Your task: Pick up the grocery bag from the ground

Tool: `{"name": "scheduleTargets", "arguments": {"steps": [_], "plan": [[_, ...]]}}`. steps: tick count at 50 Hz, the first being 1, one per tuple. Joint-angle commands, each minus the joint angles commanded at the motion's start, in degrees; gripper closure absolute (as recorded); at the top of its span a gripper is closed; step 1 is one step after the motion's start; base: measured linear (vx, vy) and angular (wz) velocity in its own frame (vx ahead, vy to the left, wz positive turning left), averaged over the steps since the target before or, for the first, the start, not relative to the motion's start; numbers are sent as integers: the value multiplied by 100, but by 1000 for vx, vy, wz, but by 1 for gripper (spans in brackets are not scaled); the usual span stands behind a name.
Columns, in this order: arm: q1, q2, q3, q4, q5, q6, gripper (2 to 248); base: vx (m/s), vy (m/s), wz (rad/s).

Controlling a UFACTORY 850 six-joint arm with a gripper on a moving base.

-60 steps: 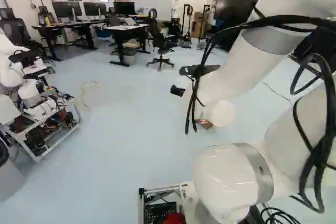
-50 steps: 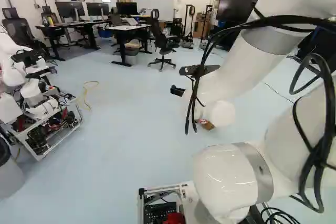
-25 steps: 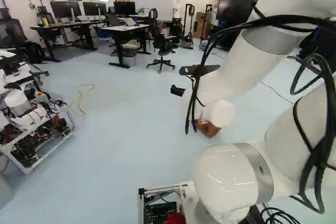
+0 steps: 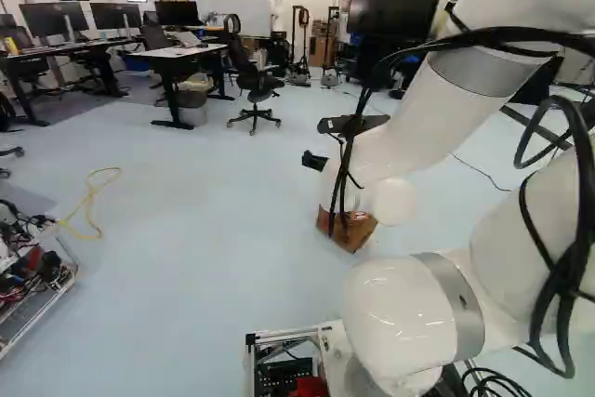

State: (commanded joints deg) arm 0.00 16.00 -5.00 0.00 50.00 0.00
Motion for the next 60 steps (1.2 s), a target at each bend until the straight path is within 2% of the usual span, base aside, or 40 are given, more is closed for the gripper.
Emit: {"name": "scheduleTargets", "arguments": {"steps": [36, 60], "plan": [[0, 0, 0, 0, 0, 0, 3, 170, -107, -291], [0, 0, 0, 0, 0, 0, 3, 219, -76, -60]]}}
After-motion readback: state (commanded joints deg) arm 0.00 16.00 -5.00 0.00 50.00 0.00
